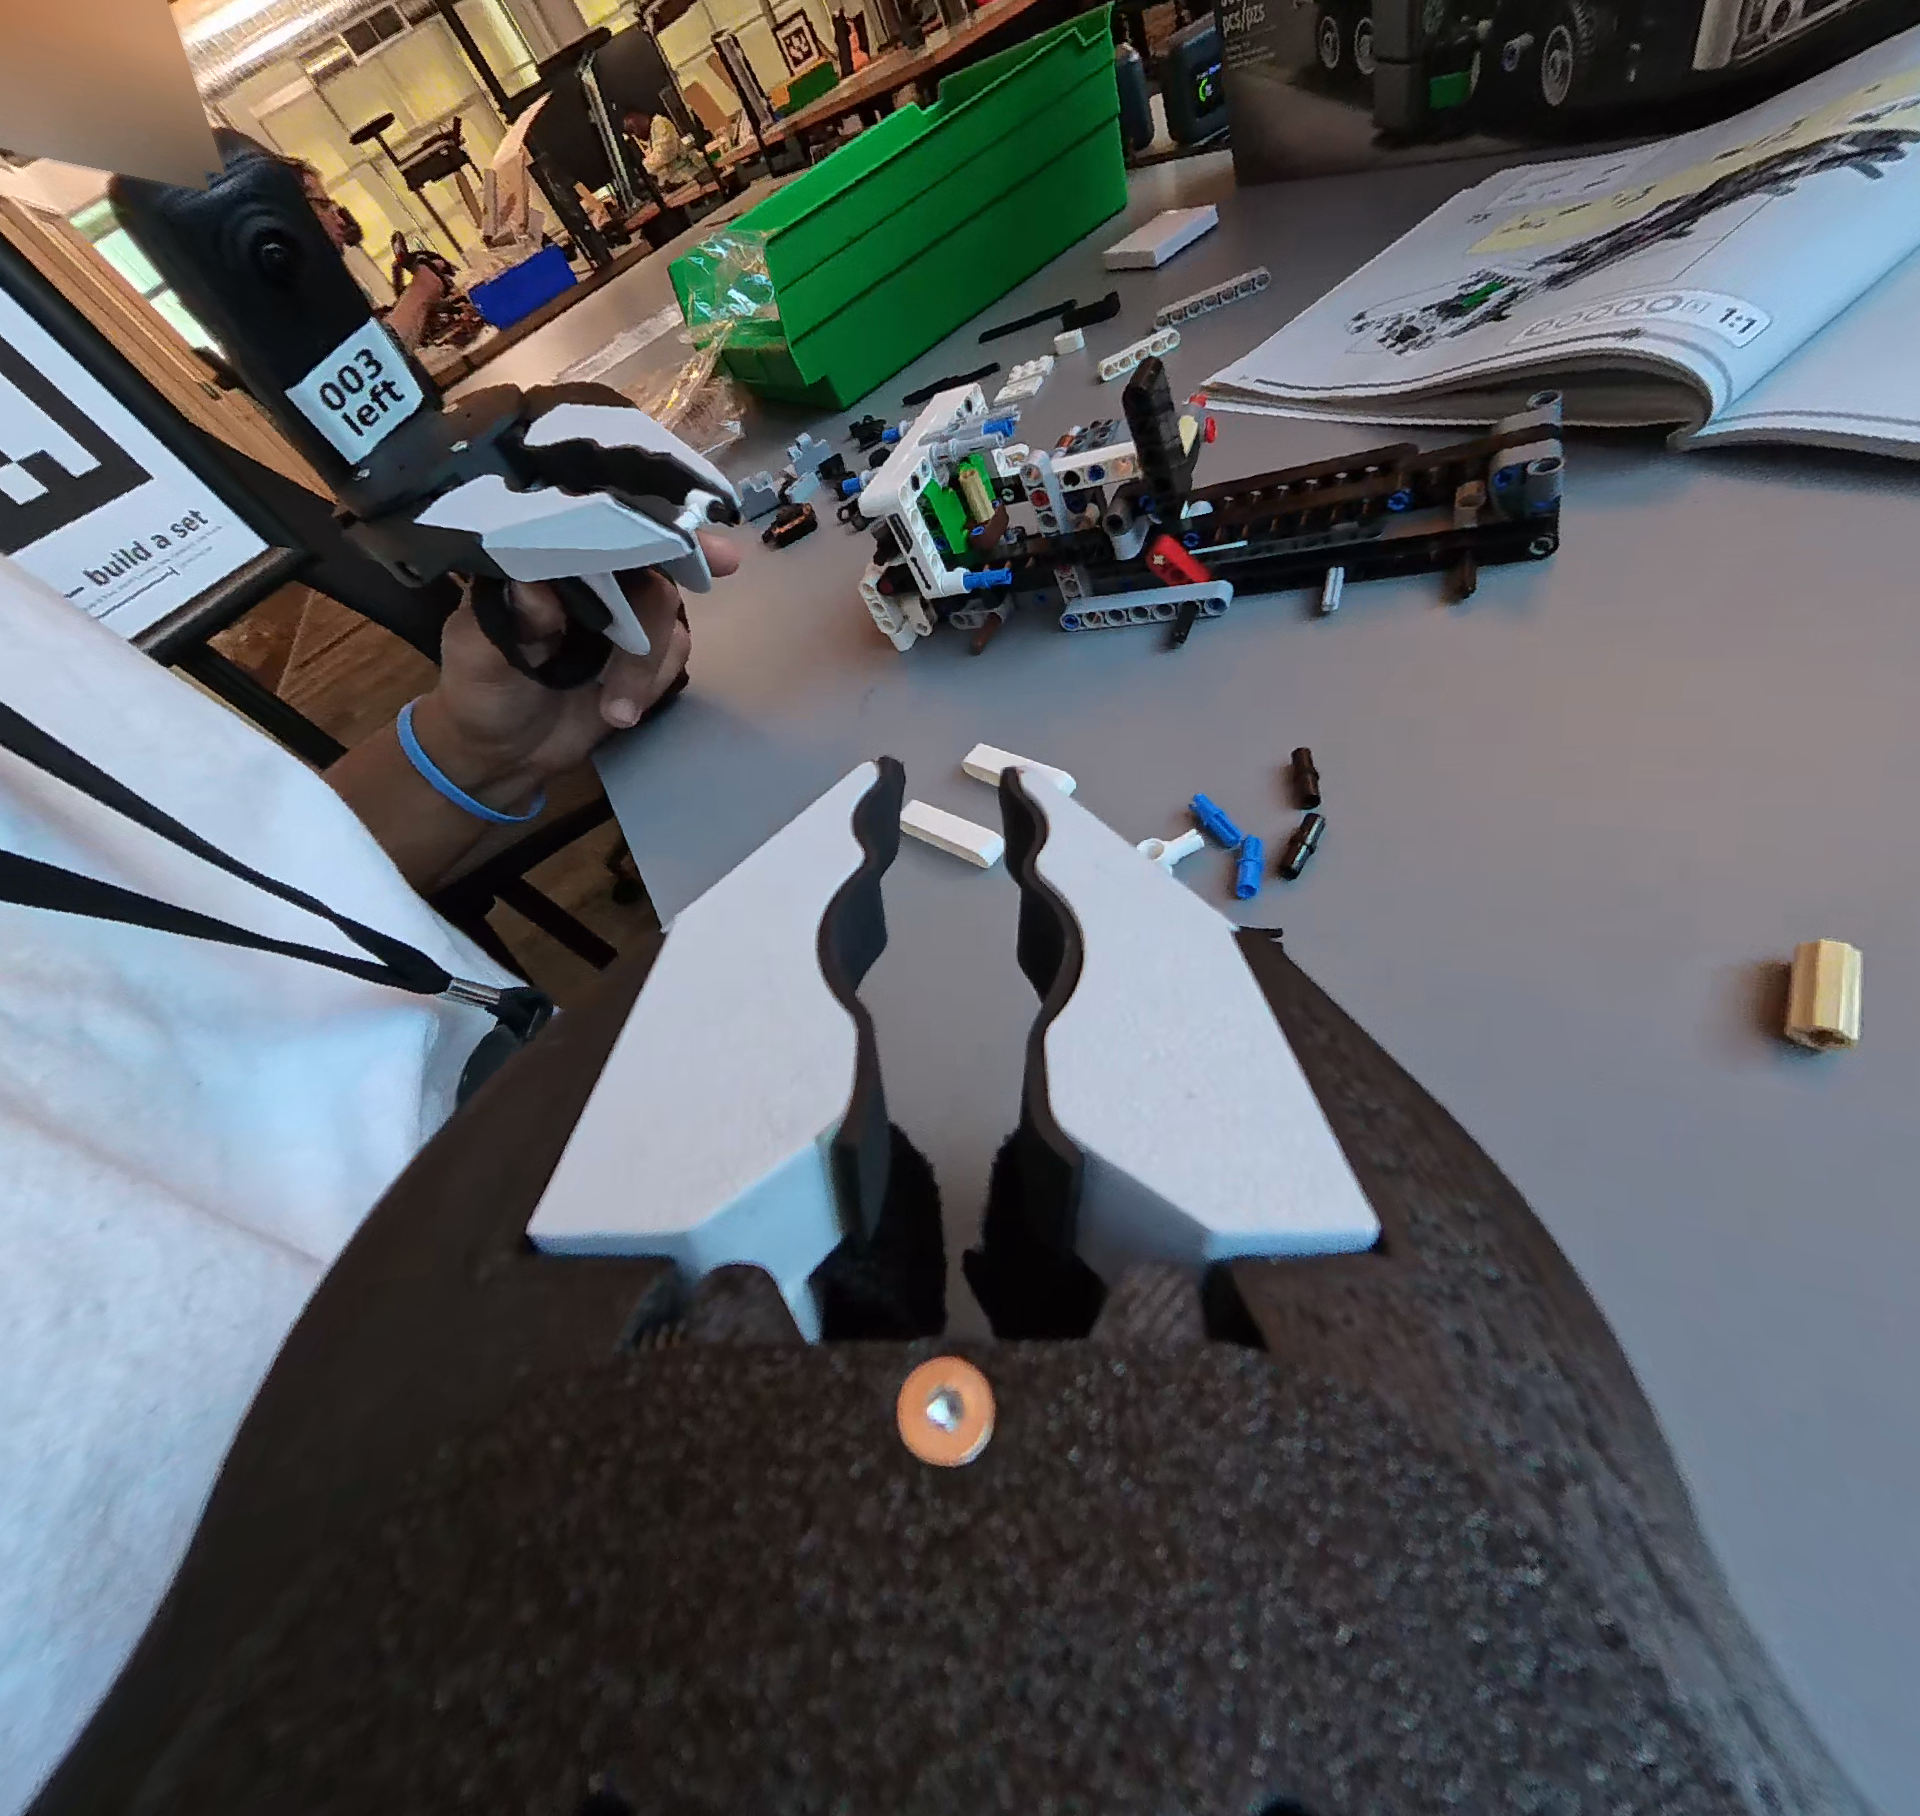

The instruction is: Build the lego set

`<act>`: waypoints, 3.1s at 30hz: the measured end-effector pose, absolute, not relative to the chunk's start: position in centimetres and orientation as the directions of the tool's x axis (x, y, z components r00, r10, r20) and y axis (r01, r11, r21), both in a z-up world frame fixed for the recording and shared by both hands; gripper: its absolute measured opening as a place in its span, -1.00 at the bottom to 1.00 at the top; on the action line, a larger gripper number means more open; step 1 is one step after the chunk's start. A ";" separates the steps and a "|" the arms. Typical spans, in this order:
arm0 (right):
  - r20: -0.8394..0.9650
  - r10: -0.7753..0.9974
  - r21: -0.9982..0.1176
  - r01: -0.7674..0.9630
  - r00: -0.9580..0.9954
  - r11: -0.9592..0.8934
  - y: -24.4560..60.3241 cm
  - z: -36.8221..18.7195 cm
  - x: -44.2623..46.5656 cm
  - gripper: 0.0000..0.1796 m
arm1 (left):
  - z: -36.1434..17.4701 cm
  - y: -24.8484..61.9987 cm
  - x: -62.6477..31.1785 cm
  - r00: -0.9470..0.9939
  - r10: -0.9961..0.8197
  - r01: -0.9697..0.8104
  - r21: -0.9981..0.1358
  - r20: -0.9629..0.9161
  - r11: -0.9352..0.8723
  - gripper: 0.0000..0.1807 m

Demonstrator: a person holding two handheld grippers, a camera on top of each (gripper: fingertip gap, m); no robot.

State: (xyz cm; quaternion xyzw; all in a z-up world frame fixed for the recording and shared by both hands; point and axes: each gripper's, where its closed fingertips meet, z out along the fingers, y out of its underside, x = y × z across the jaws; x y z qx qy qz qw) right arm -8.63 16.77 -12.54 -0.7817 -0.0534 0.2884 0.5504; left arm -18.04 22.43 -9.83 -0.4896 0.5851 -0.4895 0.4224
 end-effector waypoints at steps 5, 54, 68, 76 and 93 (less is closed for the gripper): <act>-0.405 0.403 -0.887 -0.246 0.821 -0.390 16.8 -12.5 -8.6 -0.80 | -9.8 22.5 -18.0 -0.162 -0.987 -0.160 -0.986 -0.015 0.041 -0.85; -0.411 0.422 -0.891 -0.257 0.808 -0.374 16.5 -12.2 -8.7 -0.82 | -10.2 22.6 -17.8 -0.149 -0.989 -0.181 -0.982 -0.027 0.054 -0.85; -0.711 0.671 -0.691 -0.387 0.212 -0.610 17.0 -6.1 -14.6 -0.83 | -7.5 18.9 -16.3 -0.256 -0.942 0.071 -0.977 -0.215 0.203 -0.86; -0.852 0.521 -0.474 -0.351 -0.051 -0.808 18.1 -7.5 -17.1 -0.77 | -7.3 17.7 -16.5 -0.304 -0.922 0.111 -0.970 -0.241 0.217 -0.86; -0.847 0.531 -0.498 -0.353 0.003 -0.792 18.2 -8.2 -17.5 -0.94 | -8.4 17.1 -16.0 -0.299 -0.907 0.055 -0.954 -0.297 0.294 -0.86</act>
